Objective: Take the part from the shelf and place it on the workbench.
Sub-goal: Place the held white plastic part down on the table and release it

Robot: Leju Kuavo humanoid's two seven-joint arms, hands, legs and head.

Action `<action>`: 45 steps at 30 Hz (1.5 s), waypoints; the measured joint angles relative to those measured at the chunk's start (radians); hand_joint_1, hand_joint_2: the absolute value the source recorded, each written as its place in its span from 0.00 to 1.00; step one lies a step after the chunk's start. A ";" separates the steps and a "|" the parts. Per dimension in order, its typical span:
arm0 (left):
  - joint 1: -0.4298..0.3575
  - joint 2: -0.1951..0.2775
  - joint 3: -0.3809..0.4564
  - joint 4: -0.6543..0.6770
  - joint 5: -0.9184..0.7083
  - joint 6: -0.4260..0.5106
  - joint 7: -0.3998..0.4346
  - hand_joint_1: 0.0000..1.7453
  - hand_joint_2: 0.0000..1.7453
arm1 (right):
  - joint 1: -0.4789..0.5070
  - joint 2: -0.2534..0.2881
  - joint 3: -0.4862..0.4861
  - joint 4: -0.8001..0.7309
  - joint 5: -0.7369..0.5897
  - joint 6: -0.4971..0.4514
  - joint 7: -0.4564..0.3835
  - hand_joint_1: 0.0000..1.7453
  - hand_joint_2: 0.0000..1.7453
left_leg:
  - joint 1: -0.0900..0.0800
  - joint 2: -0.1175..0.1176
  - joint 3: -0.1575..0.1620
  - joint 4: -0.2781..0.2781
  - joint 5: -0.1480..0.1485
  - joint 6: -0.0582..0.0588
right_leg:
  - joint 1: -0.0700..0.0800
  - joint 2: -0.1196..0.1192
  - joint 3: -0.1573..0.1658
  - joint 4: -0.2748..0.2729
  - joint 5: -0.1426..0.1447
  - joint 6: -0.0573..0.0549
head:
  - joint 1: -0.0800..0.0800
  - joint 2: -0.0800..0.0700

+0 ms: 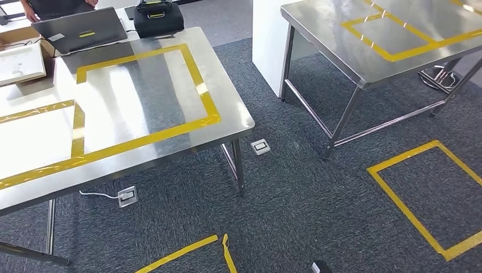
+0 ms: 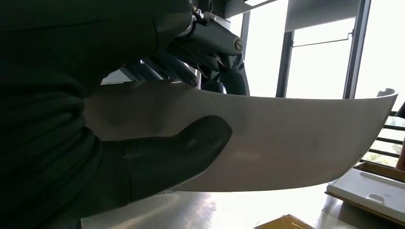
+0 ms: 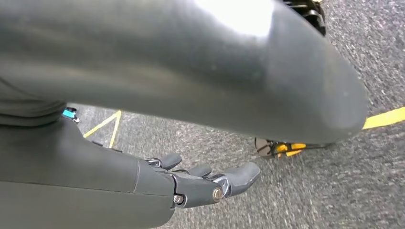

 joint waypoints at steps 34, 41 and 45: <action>0.027 0.009 0.000 0.001 0.009 0.013 -0.004 1.00 1.00 | -0.001 0.001 -0.001 0.000 0.006 0.000 0.002 0.00 0.00 | 0.004 0.004 0.093 -0.209 0.103 -0.001 | 0.000 0.000 0.008 0.010 -0.014 0.014 | -0.001 0.000; 0.027 0.011 0.000 -0.001 0.007 0.012 -0.004 1.00 1.00 | -0.002 0.000 -0.001 0.000 0.008 -0.001 0.003 0.00 0.00 | 0.002 0.001 0.111 -0.244 0.096 0.051 | 0.002 0.000 -0.034 0.093 -0.067 0.047 | 0.005 0.000; 0.028 0.010 0.000 -0.001 0.007 0.011 -0.007 1.00 1.00 | -0.001 0.000 -0.001 0.000 0.010 -0.005 0.003 0.00 0.00 | -0.003 0.001 0.114 -0.244 0.089 0.060 | 0.000 0.000 -0.161 0.306 -0.126 0.051 | 0.007 0.000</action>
